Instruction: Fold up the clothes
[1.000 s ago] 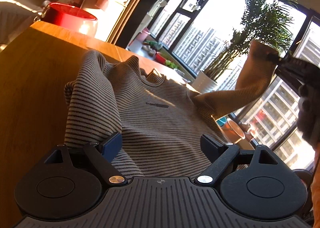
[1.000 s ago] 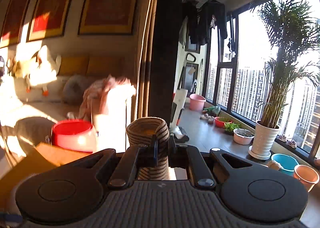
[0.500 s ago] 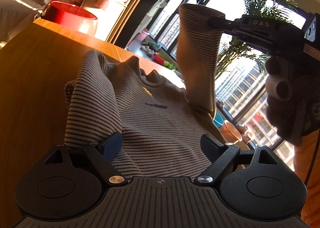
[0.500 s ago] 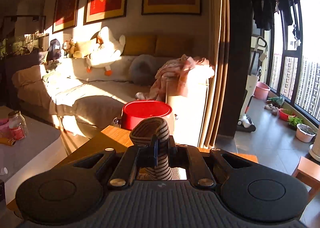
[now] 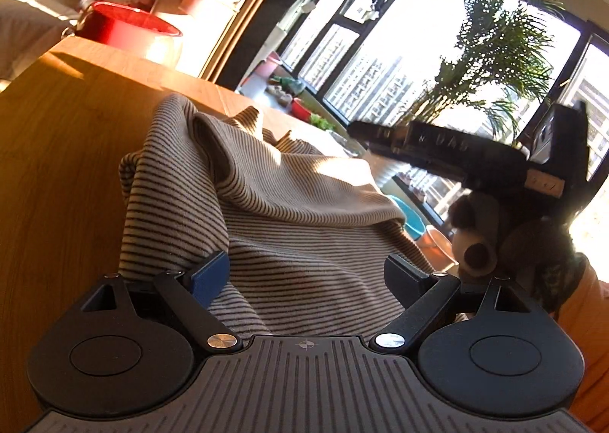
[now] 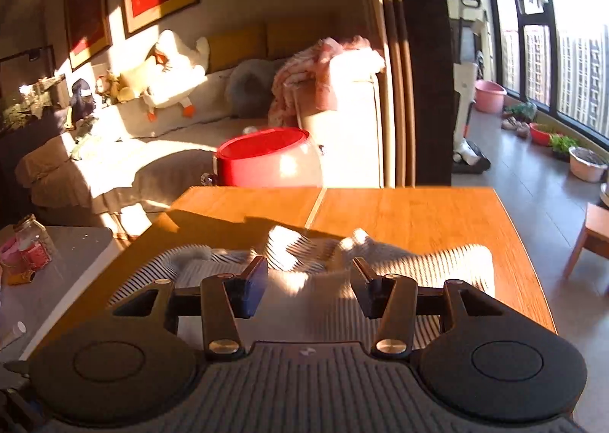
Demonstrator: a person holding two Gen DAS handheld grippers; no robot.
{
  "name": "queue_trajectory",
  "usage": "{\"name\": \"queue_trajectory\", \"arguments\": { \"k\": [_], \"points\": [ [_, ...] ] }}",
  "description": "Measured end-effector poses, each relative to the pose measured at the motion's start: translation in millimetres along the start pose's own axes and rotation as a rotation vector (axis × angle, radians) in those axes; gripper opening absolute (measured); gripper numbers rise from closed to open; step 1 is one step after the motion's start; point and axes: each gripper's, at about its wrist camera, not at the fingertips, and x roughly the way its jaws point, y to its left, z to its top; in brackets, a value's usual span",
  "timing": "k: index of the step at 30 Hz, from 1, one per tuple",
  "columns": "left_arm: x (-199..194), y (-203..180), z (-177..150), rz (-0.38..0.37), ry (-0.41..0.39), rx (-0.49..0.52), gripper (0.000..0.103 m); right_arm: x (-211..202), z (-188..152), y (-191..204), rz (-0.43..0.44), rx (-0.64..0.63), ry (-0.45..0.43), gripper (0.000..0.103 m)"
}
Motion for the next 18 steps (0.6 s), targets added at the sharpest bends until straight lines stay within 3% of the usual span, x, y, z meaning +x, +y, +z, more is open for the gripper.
{"name": "queue_trajectory", "arguments": {
  "k": [4,10,15,18],
  "points": [
    [0.7,-5.4,1.2,0.02,0.012,0.026,0.093,24.6,-30.0,-37.1,-0.133,0.074,0.14,0.046],
    [-17.4,-21.5,8.3,0.084,0.013,0.073,0.095,10.0,-35.8,-26.2,-0.142,-0.045,0.129,0.049],
    [-48.5,-26.3,15.0,0.234,-0.019,0.116,0.095,-8.3,-34.5,-12.7,-0.119,-0.093,0.11,0.052],
    [-51.7,-22.0,13.7,0.286,0.029,0.131,0.092,-24.1,-32.2,-1.6,-0.081,-0.123,0.094,0.053]
  ]
}}
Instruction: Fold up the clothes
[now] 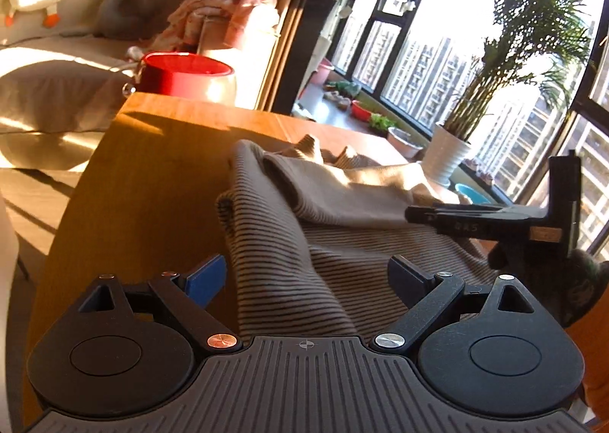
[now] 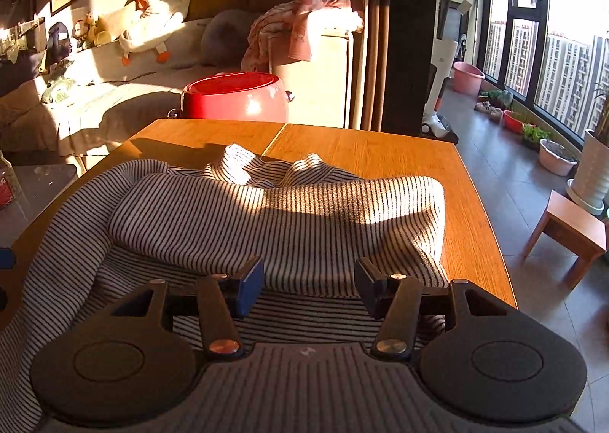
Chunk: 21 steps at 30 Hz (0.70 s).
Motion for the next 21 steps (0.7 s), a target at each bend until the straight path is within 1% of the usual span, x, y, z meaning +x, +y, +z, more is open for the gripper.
{"name": "queue_trajectory", "arguments": {
  "k": [2,4,5,6,7,8,10,11,13,15,18,21],
  "points": [
    [7.2,0.9,-4.2,0.0,0.049,0.005,0.086,-12.4,-0.9,8.3,0.027,-0.031,-0.014,0.053],
    [15.7,1.2,-10.1,-0.018,0.1,0.01,0.074,-26.5,-1.8,20.5,0.064,-0.072,-0.028,0.054],
    [20.3,0.1,-12.5,-0.017,0.116,0.01,0.07,-34.5,-2.5,27.2,0.084,-0.095,-0.036,0.055],
    [21.5,-1.1,-13.7,-0.011,0.113,0.022,0.065,-40.8,-3.1,33.6,0.101,-0.117,-0.043,0.056],
    [22.2,-2.4,-14.8,-0.003,0.108,0.035,0.051,-50.8,-5.1,43.0,0.129,-0.155,-0.052,0.057],
    [19.9,-2.0,-12.9,-0.004,0.101,0.035,0.042,-59.4,-7.7,51.4,0.155,-0.192,-0.062,0.059],
    [14.5,-0.7,-8.3,-0.008,0.086,0.031,0.02,-73.9,-12.9,68.6,0.202,-0.262,-0.084,0.061],
    [10.2,-0.7,-4.7,-0.011,0.074,0.03,0.017,-81.8,-16.3,77.9,0.23,-0.302,-0.097,0.062],
    [1.3,-0.8,2.9,-0.018,0.049,0.028,0.013,-94.6,-20.1,92.9,0.268,-0.36,-0.126,0.063],
    [-7.7,-0.1,11.0,-0.035,0.026,0.018,0.013,-102.8,-22.6,104.3,0.304,-0.391,-0.143,0.064],
    [-17.1,4.0,23.5,-0.073,0.01,-0.027,0.013,-110.2,-26.4,120.2,0.357,-0.425,-0.152,0.068],
    [-23.2,11.4,36.9,-0.111,-0.001,-0.078,0.013,-110.9,-32.3,131.5,0.381,-0.451,-0.147,0.069]
  ]
}}
